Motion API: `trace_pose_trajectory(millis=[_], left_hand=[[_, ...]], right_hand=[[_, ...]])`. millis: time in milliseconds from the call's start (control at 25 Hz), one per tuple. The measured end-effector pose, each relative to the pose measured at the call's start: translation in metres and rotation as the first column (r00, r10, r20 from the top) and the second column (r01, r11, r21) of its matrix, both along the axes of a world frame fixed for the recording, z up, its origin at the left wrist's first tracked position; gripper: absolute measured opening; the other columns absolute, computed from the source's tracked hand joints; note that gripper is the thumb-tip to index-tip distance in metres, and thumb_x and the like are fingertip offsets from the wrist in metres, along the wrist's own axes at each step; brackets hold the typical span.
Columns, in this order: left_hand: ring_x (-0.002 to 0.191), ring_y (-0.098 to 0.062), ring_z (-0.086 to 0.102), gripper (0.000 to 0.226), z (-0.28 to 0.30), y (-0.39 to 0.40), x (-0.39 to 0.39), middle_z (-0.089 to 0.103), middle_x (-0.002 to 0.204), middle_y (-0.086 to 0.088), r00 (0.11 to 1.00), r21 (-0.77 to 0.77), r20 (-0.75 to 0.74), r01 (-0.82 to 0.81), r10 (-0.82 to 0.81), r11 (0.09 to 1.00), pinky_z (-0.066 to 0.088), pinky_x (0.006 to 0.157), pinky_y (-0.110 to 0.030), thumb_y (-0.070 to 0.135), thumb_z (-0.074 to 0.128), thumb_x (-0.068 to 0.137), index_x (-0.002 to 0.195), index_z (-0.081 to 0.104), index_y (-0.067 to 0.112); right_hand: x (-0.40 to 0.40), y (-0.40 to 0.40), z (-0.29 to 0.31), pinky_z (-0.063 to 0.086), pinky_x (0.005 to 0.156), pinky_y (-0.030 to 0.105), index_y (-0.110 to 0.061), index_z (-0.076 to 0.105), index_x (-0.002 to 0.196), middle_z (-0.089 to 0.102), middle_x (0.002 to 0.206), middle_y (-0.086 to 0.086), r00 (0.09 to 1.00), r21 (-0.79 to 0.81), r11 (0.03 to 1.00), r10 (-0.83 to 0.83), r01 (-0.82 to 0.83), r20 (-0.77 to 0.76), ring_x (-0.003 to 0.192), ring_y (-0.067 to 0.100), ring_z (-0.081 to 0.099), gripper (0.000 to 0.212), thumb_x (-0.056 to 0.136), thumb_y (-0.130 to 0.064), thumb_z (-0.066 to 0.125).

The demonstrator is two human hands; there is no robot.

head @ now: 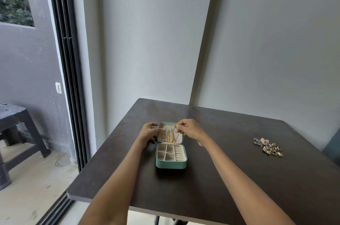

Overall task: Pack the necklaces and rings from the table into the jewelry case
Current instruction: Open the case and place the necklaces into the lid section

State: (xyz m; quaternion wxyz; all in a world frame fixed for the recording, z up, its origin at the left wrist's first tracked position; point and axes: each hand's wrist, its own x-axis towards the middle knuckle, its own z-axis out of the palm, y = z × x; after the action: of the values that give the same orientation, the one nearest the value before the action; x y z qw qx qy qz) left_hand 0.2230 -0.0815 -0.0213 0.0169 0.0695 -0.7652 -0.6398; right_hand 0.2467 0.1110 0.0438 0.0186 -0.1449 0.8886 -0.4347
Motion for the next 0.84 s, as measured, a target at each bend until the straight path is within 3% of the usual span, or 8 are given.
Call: trace_pose_trajectory(millis=[120,280,360,440,640,840], left_hand=[[0.054,-0.012,0.059,0.030,-0.002,-0.005,0.008,0.066,0.095,-0.012,0.995,0.151,-0.089,0.065,-0.052,0.986,0.048,0.041,-0.020,0.007,0.067,0.084,0.113,0.059,0.004],[0.059,-0.008,0.066,0.027,-0.004,-0.006,0.012,0.069,0.094,-0.011,0.986,0.197,-0.145,0.109,-0.081,0.974,0.051,0.046,-0.021,0.007,0.066,0.085,0.111,0.060,0.006],[0.063,-0.008,0.066,0.027,-0.005,-0.006,0.012,0.069,0.093,-0.009,0.981,0.203,-0.174,0.122,-0.087,0.972,0.051,0.048,-0.020,0.008,0.067,0.085,0.111,0.061,0.007],[0.066,-0.009,0.066,0.026,-0.006,-0.008,0.011,0.070,0.093,-0.009,0.978,0.213,-0.190,0.130,-0.090,0.968,0.051,0.049,-0.020,0.009,0.067,0.084,0.110,0.063,0.009],[0.070,-0.008,0.066,0.025,-0.010,-0.009,0.008,0.071,0.092,-0.006,0.973,0.218,-0.211,0.144,-0.098,0.965,0.051,0.055,-0.019,0.010,0.069,0.083,0.108,0.065,0.015],[0.079,-0.013,0.065,0.028,-0.012,-0.011,0.006,0.070,0.095,-0.004,0.966,0.253,-0.230,0.178,-0.119,0.951,0.052,0.065,-0.020,0.008,0.071,0.081,0.107,0.066,0.016]], right_hand=[[0.002,-0.003,-0.007,0.047,0.073,0.022,-0.017,0.065,0.076,0.071,0.082,0.000,1.000,0.049,0.999,-0.005,0.005,0.010,0.074,0.005,0.061,0.017,0.090,-0.018,0.056],[0.001,-0.007,-0.011,0.046,0.070,0.022,-0.004,0.069,0.081,0.069,0.078,0.001,0.997,0.155,0.985,-0.074,0.076,-0.013,0.069,0.007,0.058,0.020,0.089,-0.014,0.053],[-0.004,-0.010,-0.011,0.049,0.073,0.027,0.001,0.068,0.084,0.071,0.084,0.008,0.990,0.232,0.964,-0.118,0.131,-0.071,0.077,0.016,0.063,0.021,0.088,-0.013,0.052],[-0.009,-0.013,-0.010,0.051,0.077,0.034,-0.001,0.068,0.086,0.072,0.089,0.009,0.981,0.296,0.937,-0.152,0.183,-0.124,0.086,0.023,0.066,0.021,0.087,-0.015,0.051],[-0.014,-0.019,-0.002,0.047,0.073,0.029,-0.013,0.071,0.085,0.072,0.092,0.001,0.946,0.385,0.884,-0.158,0.263,-0.282,0.090,0.021,0.064,0.022,0.086,-0.018,0.049],[-0.022,-0.021,0.000,0.045,0.072,0.029,-0.017,0.071,0.086,0.070,0.090,-0.001,0.870,0.550,0.770,-0.014,0.324,-0.493,0.094,0.018,0.058,0.020,0.091,-0.019,0.051]])
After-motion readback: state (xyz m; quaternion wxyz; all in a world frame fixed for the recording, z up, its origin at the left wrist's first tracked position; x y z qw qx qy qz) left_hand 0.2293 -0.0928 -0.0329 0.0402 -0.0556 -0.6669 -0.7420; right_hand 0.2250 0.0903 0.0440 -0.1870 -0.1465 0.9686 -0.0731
